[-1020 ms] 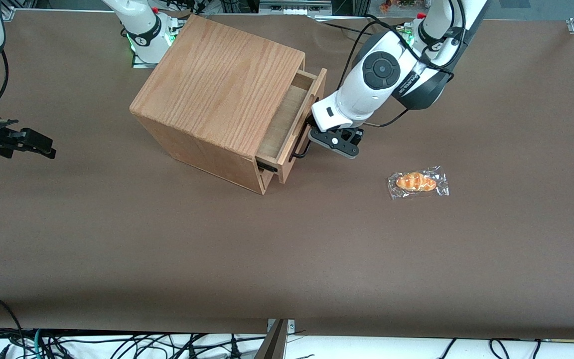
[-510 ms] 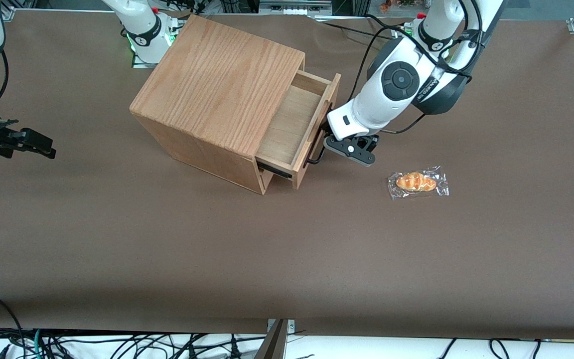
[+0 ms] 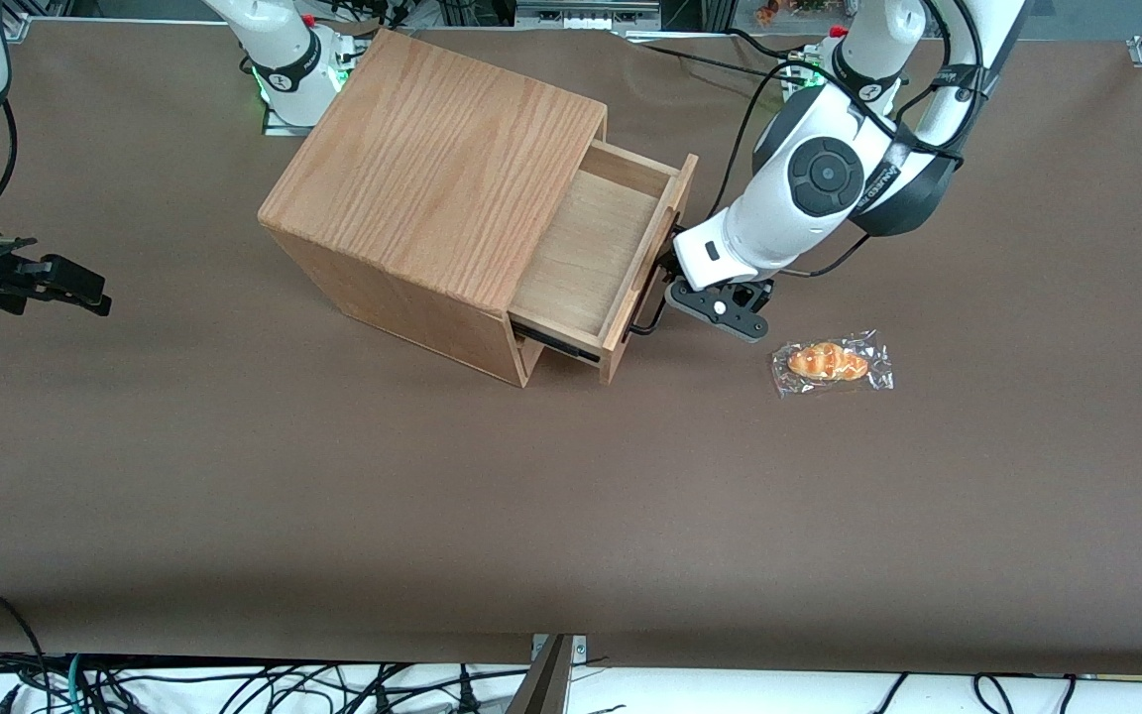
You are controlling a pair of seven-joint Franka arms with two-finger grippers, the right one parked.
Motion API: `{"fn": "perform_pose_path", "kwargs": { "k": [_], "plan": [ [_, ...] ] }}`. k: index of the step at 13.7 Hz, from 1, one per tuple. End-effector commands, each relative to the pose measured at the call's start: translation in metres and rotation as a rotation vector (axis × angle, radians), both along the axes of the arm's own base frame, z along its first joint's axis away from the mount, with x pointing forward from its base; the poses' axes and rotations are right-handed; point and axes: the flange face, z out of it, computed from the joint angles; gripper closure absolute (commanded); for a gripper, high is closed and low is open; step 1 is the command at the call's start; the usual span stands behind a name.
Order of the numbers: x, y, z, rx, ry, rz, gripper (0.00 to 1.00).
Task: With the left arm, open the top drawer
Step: 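Pull the handle outward with the left gripper, sliding the drawer open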
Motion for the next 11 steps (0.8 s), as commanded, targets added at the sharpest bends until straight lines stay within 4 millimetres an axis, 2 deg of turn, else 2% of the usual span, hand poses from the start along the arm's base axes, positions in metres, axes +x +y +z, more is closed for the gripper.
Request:
{"fn": "perform_pose_path", "kwargs": {
  "k": [1, 5, 11],
  "plan": [
    [0.018, 0.05, 0.01, 0.066, -0.043, -0.028, 0.0],
    [0.027, 0.075, 0.016, 0.071, -0.05, -0.061, 0.0],
    [0.032, 0.089, 0.016, 0.073, -0.048, -0.072, 0.0]
  ]
}}
